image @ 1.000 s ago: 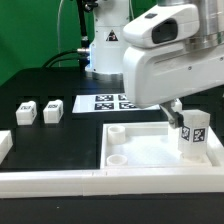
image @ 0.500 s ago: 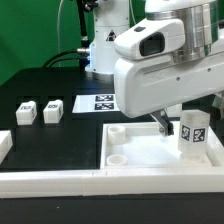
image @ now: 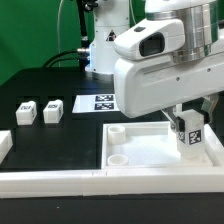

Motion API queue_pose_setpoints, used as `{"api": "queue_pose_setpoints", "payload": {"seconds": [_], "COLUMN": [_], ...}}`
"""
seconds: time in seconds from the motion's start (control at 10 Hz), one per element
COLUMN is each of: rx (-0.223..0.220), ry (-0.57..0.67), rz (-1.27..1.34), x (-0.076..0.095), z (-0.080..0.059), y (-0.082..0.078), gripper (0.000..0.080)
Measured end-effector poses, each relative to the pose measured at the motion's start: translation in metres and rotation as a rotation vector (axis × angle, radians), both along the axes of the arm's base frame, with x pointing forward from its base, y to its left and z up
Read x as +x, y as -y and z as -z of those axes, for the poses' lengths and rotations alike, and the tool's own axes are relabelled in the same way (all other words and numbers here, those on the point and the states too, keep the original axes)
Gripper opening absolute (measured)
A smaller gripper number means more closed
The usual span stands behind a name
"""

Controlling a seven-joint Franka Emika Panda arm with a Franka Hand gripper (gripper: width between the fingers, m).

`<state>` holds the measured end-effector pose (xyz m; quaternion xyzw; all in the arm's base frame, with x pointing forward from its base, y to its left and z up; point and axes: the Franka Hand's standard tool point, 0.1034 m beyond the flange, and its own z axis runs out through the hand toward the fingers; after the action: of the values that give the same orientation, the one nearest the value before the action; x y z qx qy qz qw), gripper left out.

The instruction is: Assemble one leg

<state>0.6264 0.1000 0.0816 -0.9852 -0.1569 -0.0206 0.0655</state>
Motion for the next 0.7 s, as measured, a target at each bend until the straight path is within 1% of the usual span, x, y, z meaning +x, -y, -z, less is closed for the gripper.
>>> {"api": "queue_pose_setpoints", "payload": {"seconds": [0.3, 0.6, 0.7], "rx": [0.002, 0.021, 0.030], "ry": [-0.005, -0.057, -0.057], "rz": [0.032, 0.403, 0.554], "x": [0.0000, 0.0001, 0.0014], "z": [0.0000, 0.0008, 0.0009], "y": [-0.0002, -0.0016, -0.0072], "gripper": [0.0291, 0.0291, 0.0292]}}
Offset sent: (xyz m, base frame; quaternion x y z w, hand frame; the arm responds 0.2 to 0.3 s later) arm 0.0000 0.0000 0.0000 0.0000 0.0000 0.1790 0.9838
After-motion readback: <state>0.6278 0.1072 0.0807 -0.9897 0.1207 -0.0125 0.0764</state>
